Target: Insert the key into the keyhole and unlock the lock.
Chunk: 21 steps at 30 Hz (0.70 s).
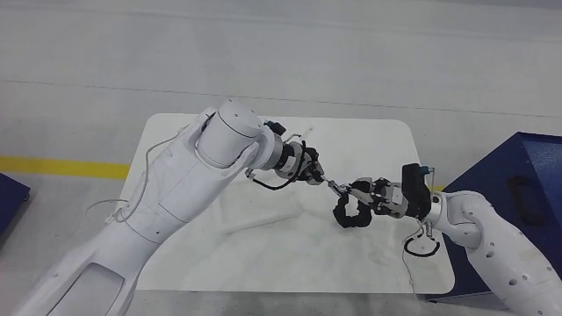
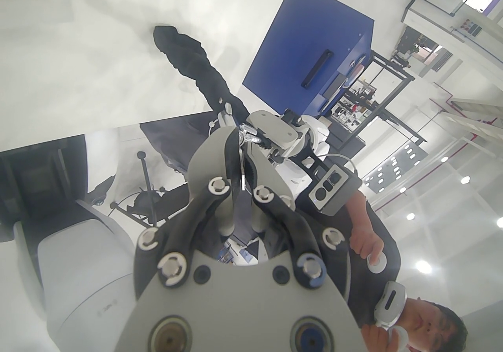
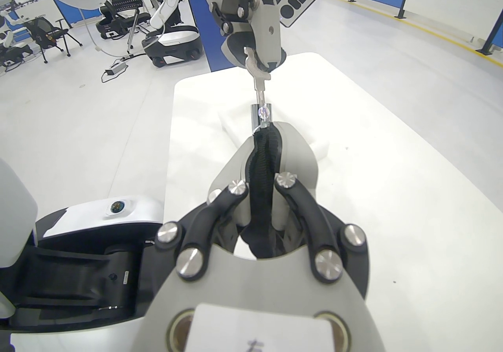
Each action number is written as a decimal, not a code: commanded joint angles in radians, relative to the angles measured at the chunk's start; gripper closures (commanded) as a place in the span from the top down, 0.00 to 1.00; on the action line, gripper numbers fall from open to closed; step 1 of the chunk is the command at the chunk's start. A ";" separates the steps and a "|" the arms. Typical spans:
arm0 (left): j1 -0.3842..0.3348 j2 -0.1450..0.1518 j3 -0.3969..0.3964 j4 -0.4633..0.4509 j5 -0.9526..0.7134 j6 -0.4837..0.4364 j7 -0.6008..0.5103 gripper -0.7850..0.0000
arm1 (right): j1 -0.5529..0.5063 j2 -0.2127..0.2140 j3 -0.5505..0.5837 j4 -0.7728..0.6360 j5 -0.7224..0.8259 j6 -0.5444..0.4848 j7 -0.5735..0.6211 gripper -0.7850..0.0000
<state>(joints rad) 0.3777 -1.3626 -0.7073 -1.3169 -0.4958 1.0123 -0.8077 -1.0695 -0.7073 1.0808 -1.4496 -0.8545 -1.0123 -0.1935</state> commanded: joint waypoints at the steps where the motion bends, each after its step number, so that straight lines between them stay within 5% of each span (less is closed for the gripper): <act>1: -0.002 0.004 0.008 -0.006 -0.005 0.000 0.000 0.00 | 0.003 -0.001 -0.004 0.001 0.011 0.000 0.007 0.00; 21: 0.019 0.054 0.034 -0.092 0.074 -0.081 -0.081 0.00 | 0.122 0.046 -0.148 0.006 0.386 0.000 0.267 0.00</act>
<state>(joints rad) 0.3942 -1.3108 -0.6722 -1.4051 -0.4229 0.9306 -0.8894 -0.9524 -0.6644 0.9350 -1.4448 -0.4772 -1.0123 0.0665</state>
